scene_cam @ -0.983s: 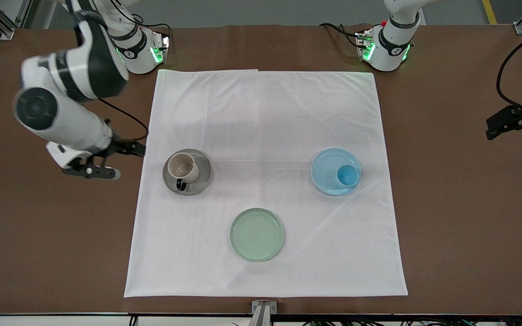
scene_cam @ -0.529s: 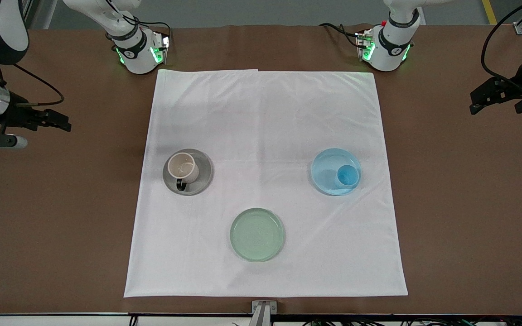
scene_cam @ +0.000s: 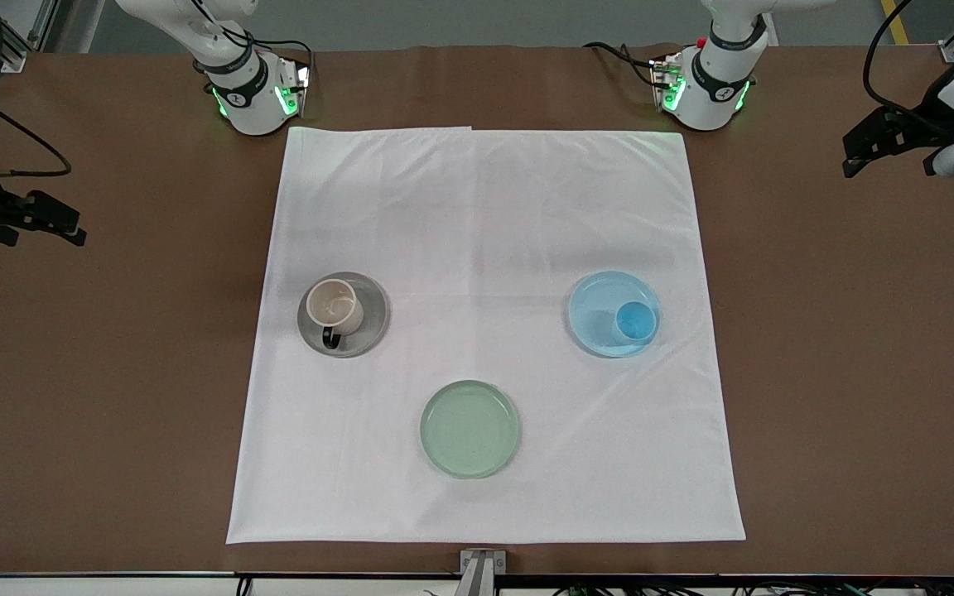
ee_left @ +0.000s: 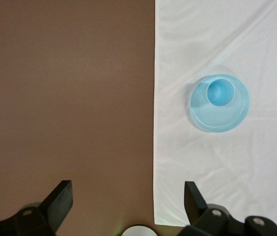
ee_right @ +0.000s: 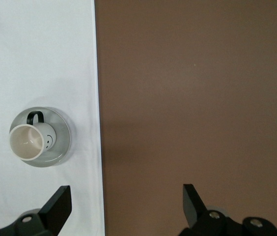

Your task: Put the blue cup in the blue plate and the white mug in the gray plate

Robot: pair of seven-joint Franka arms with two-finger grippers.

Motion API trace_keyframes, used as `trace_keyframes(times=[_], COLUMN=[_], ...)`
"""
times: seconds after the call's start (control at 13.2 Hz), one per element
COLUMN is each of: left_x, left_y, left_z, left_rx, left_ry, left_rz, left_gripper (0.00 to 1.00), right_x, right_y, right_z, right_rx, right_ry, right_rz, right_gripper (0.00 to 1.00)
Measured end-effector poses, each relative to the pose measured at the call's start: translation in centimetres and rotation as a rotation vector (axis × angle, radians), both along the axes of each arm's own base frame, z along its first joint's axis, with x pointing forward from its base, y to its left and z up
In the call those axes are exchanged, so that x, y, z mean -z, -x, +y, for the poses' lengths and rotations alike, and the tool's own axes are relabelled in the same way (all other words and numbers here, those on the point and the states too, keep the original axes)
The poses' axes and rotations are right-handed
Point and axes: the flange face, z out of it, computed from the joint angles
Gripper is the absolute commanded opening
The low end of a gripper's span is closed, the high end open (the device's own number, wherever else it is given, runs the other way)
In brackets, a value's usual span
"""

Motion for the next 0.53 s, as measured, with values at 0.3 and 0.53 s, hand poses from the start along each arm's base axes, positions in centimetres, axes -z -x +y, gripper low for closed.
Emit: trace_keyframes(times=[0.3, 0.53], left_x=[0.3, 0.4], left_y=[0.0, 0.0], left_z=[0.0, 0.0], left_rx=[-0.001, 0.002], left_ry=[-0.001, -0.001], left_rz=[0.007, 0.008], left_gripper=[1.00, 1.00], right_x=[-3.4, -3.9], right_y=[-1.1, -2.0], right_z=[0.1, 0.2], right_rx=[-0.002, -0.003], right_ry=[0.008, 0.011], right_rz=[-0.062, -0.077], right_gripper=[1.00, 1.00])
